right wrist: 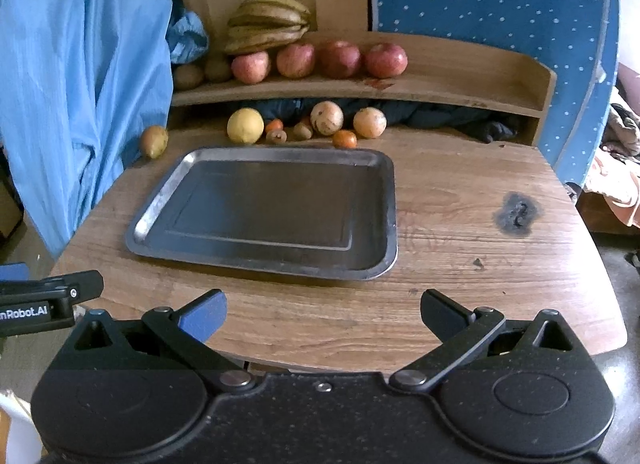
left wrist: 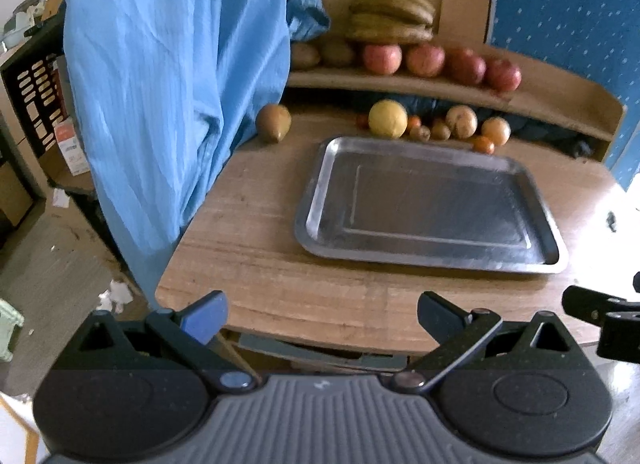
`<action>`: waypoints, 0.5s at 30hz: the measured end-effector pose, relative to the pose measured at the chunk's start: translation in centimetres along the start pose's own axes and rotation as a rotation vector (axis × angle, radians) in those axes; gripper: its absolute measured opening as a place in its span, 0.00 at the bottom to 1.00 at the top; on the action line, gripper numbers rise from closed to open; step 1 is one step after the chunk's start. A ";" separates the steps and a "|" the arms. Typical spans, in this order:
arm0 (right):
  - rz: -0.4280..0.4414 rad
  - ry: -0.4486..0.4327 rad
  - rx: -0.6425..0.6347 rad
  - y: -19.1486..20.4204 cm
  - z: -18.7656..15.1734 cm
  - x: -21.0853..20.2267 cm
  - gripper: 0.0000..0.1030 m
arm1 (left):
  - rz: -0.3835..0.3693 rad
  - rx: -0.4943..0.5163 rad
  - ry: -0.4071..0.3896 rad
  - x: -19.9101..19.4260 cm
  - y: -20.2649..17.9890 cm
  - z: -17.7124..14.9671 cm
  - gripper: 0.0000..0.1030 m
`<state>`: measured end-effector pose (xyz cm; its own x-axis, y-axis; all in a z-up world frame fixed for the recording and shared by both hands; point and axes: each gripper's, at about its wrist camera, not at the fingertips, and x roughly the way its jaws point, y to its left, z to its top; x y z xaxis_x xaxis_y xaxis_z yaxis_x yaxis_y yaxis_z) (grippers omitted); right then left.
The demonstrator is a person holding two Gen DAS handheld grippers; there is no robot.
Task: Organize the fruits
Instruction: 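Reach the left tool to the brown pear while the right tool reaches the lemon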
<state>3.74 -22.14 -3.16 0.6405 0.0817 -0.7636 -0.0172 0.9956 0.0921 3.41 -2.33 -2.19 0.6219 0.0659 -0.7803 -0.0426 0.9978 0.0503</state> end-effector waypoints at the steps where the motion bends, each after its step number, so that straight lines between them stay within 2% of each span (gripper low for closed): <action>1: 0.005 0.007 -0.007 -0.1 0.1 0.2 1.00 | -0.001 -0.006 0.010 0.2 -0.1 0.1 1.00; 10: 0.093 0.051 -0.096 -1.6 2.6 2.2 1.00 | 0.024 -0.087 0.073 2.1 -1.5 1.9 1.00; 15: 0.107 0.053 -0.142 -2.6 4.6 2.9 1.00 | 0.026 -0.151 0.092 2.8 -2.0 3.3 1.00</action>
<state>9.18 -24.69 -2.64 0.5879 0.1865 -0.7872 -0.1937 0.9772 0.0869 7.81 -4.18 -2.45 0.5450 0.0839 -0.8342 -0.1790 0.9837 -0.0180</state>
